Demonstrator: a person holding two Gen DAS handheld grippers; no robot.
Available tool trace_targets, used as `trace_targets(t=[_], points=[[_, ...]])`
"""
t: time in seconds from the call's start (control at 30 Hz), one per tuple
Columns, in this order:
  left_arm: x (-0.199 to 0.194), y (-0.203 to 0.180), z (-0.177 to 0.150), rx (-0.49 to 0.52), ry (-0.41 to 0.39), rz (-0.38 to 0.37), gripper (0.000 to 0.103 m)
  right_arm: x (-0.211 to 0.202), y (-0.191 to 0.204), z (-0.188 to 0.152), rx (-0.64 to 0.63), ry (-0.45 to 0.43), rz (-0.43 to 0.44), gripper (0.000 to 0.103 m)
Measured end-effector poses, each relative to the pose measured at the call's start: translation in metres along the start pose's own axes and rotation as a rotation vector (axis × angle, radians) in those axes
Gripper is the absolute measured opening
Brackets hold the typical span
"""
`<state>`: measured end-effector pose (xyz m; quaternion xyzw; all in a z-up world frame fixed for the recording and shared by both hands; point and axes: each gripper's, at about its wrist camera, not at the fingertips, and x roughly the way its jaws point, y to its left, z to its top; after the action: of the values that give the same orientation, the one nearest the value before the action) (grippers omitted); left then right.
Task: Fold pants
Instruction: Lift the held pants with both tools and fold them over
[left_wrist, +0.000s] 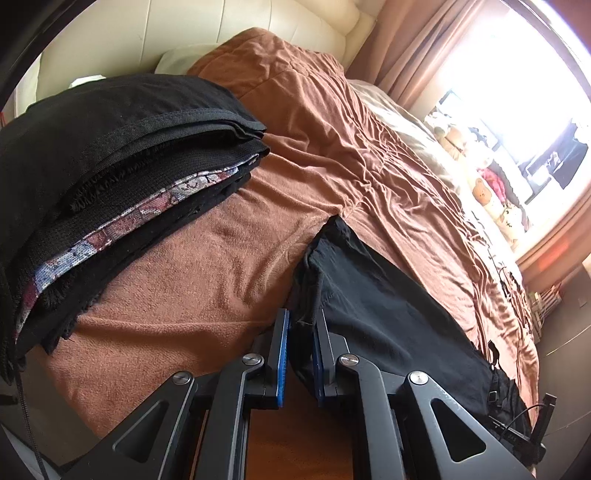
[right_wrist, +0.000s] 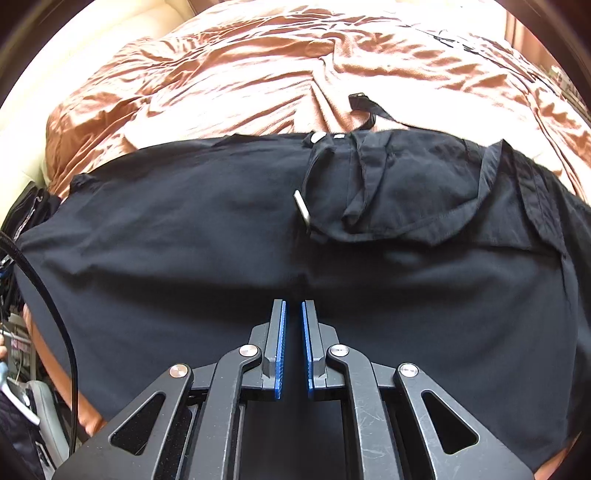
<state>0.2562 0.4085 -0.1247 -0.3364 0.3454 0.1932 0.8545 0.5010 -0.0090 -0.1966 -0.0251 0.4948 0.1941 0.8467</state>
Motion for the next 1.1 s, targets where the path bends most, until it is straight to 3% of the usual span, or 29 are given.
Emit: trace_targets(t=[0.17,0.47,0.67,1.1], points=[[-0.004,-0.005,0.002,0.009,-0.006,-0.009,0.012,0.010,-0.004,0.020,0.040,-0.004,-0.045,0.006],[-0.026,-0.034,0.017,0.050,-0.042,-0.058,0.012,0.016,-0.006,0.028,0.043,0.006,-0.007,0.006],[-0.050,-0.068,0.029,0.102,-0.088,-0.074,0.012,0.006,-0.004,0.005,0.042,0.023,0.019,0.006],[-0.125,-0.181,0.049,0.255,-0.188,-0.194,0.011,-0.033,-0.015,-0.061,0.121,0.037,0.134,0.006]])
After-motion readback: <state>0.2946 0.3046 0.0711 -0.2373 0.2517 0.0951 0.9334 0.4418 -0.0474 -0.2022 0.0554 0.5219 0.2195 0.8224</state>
